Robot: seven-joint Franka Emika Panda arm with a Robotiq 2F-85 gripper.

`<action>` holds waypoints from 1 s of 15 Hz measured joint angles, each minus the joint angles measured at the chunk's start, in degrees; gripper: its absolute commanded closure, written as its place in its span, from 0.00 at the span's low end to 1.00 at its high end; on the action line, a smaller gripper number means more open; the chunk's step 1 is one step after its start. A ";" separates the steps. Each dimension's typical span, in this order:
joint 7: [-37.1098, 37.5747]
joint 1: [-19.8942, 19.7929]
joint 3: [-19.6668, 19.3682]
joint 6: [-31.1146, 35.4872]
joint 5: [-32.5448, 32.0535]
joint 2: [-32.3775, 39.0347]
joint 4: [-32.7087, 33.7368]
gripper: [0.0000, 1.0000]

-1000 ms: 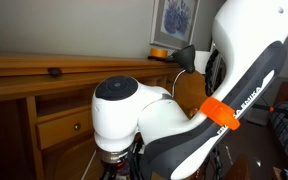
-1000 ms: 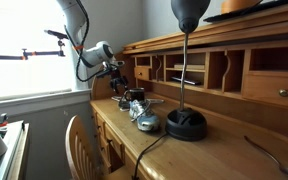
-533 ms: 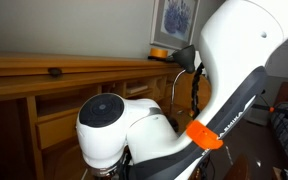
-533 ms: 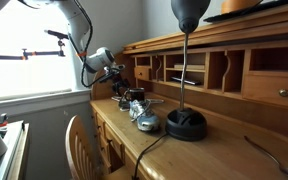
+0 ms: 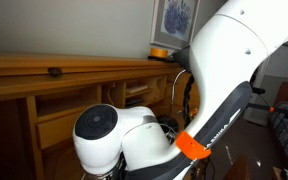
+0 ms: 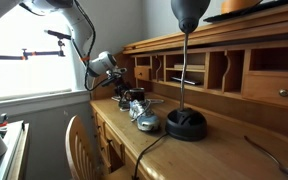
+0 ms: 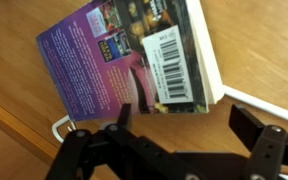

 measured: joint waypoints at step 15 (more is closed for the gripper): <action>1.41 0.95 -1.00 -3.57 0.00 1.94 2.24 0.66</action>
